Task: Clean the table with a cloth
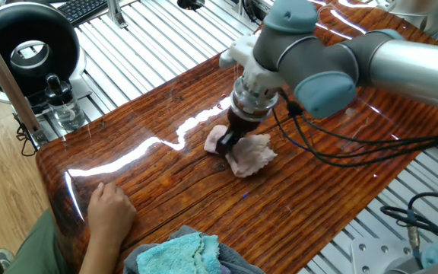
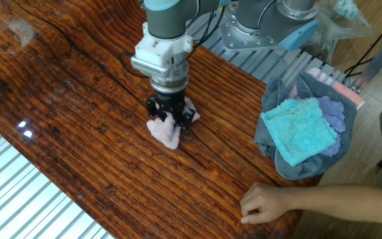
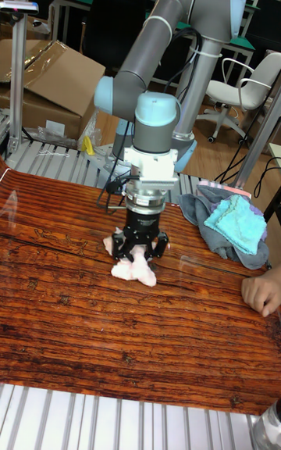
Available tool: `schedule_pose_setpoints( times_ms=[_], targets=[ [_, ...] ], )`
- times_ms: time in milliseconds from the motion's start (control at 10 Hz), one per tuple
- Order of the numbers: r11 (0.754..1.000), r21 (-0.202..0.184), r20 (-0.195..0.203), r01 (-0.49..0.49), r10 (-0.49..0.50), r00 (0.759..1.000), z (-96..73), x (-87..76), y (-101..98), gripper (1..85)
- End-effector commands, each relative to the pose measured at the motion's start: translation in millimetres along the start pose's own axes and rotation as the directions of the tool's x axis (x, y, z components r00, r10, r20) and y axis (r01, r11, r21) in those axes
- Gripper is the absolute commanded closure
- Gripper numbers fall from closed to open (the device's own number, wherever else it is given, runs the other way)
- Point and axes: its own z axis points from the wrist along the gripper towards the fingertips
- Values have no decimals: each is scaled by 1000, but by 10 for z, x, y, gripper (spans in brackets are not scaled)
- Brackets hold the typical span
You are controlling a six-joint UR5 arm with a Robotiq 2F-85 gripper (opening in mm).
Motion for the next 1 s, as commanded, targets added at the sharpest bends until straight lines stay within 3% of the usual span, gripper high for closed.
schedule_pose_setpoints(
  times_ms=[0,300,900],
  targets=[
    [996,10,10,92,-92,996,36,-92,-71,847],
    [968,36,-35,250,-249,968,33,1,-160,847],
    [911,113,-126,397,-384,915,-1,121,-445,847]
  ],
)
